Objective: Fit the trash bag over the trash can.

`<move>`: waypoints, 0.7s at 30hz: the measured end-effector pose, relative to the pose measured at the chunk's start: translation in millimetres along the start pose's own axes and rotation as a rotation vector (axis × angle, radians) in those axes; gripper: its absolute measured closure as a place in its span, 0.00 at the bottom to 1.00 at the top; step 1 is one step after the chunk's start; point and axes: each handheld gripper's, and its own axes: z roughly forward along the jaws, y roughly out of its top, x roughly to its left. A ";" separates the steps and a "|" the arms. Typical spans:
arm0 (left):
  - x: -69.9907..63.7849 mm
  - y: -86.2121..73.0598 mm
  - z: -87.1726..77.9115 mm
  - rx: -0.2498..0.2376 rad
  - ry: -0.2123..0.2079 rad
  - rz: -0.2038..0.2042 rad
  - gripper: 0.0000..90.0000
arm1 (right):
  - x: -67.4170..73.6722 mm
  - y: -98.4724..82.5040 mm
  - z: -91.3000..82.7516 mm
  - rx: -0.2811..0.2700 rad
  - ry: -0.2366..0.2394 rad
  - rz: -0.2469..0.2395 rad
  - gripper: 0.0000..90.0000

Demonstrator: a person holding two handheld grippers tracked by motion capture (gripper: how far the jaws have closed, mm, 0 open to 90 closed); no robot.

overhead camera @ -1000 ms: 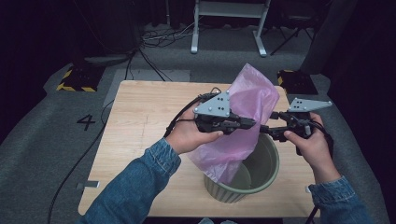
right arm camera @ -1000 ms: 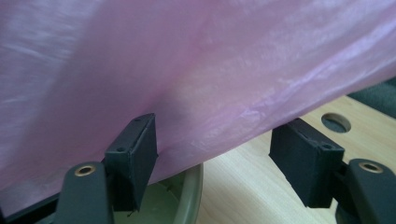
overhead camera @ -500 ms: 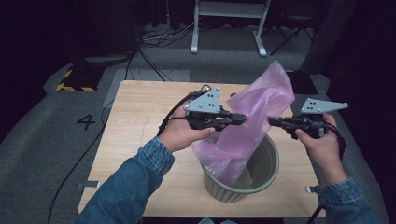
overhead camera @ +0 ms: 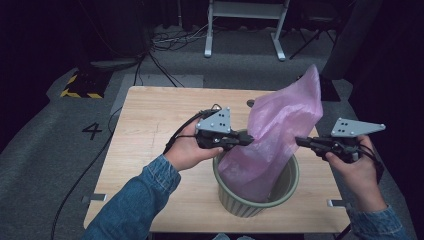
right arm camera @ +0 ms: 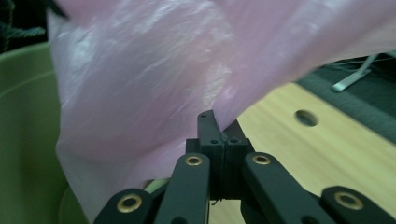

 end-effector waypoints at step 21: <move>-23.1 -30.0 9.6 0.130 -0.069 -0.040 1.00 | -10.8 6.1 6.5 -0.119 0.025 0.172 0.59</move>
